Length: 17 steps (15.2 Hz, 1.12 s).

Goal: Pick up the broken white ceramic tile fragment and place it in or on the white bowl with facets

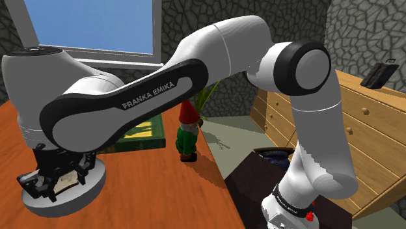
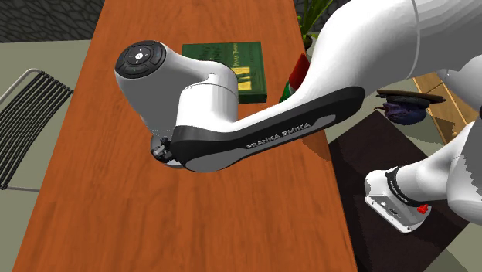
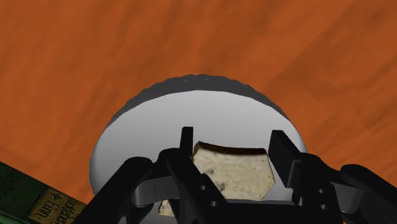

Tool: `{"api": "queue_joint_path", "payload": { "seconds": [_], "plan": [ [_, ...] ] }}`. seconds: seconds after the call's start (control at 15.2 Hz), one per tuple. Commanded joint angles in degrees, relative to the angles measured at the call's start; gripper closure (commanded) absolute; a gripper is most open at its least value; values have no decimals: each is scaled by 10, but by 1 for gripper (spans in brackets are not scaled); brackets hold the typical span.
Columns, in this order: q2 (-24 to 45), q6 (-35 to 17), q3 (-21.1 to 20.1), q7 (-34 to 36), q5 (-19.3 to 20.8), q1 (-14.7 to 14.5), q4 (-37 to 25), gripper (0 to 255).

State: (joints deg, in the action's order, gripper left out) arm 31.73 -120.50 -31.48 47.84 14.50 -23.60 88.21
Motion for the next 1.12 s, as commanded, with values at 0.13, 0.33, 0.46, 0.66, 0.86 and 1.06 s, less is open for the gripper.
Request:
{"api": "queue_joint_path", "payload": {
  "seconds": [0.13,0.33,0.46,0.66,0.86,1.06],
  "plan": [
    [2,0,1,1,1,0,1,0],
    [2,-1,1,1,1,0,2,0],
    [1,-1,1,1,0,0,3,0],
    [-23,42,-8,-8,-14,7,-18,0],
    [-29,54,-9,-10,-17,8,-25,0],
    [-29,54,-9,-10,-17,8,-25,0]
  ]
}}
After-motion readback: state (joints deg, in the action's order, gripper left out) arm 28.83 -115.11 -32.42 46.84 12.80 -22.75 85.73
